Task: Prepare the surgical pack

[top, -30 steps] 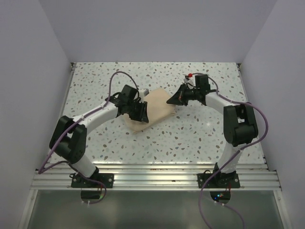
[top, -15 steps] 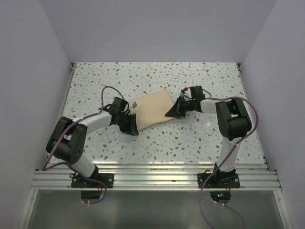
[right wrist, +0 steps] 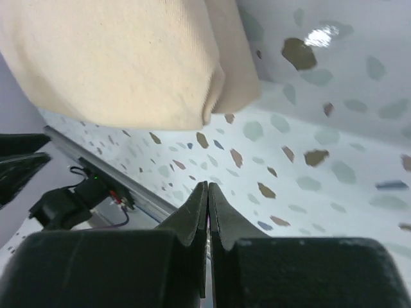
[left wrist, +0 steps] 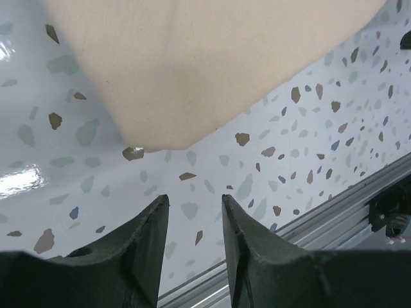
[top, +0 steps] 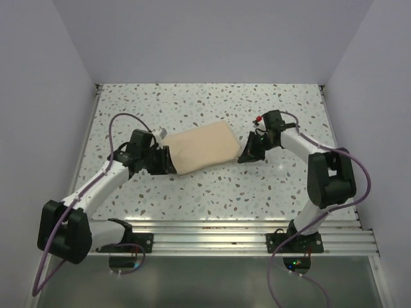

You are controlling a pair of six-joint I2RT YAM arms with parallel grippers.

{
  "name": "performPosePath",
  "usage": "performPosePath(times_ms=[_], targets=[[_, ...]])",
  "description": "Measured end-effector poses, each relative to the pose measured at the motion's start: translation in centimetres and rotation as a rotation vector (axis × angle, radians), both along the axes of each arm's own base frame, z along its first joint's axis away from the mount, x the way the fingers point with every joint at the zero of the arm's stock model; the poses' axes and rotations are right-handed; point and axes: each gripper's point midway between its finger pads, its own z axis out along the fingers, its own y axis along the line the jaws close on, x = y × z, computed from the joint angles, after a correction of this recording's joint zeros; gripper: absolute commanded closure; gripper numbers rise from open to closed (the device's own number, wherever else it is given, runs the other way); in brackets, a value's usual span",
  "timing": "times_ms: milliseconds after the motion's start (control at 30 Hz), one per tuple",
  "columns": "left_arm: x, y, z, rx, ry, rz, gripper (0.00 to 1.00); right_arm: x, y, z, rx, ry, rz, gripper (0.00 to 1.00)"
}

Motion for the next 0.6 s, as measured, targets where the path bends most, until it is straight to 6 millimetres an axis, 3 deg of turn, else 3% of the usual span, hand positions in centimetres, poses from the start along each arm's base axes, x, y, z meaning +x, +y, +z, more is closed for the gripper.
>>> performPosePath(times_ms=[133,233,267,367,400,600], targets=[[0.9,1.0,3.3,0.007,-0.119,0.070,0.49,-0.7,-2.0,1.0,-0.123,-0.021,-0.001,0.79],[1.5,1.8,5.2,0.001,-0.198,0.143,0.44,-1.4,-3.2,0.9,-0.193,-0.027,-0.009,0.54],[1.6,2.0,5.8,-0.009,-0.226,0.166,0.42,-1.6,-3.4,0.9,-0.206,-0.031,-0.010,0.34],[1.8,2.6,6.7,-0.030,-0.301,0.230,0.37,-2.7,-4.1,0.5,-0.253,-0.054,-0.018,0.14],[1.8,2.9,6.7,-0.034,-0.316,0.250,0.01,-3.1,-4.2,0.4,-0.267,-0.066,-0.018,0.03],[1.5,3.7,4.9,-0.060,-0.358,0.322,0.00,-5.0,-4.8,-0.4,-0.278,-0.159,-0.036,0.01]])
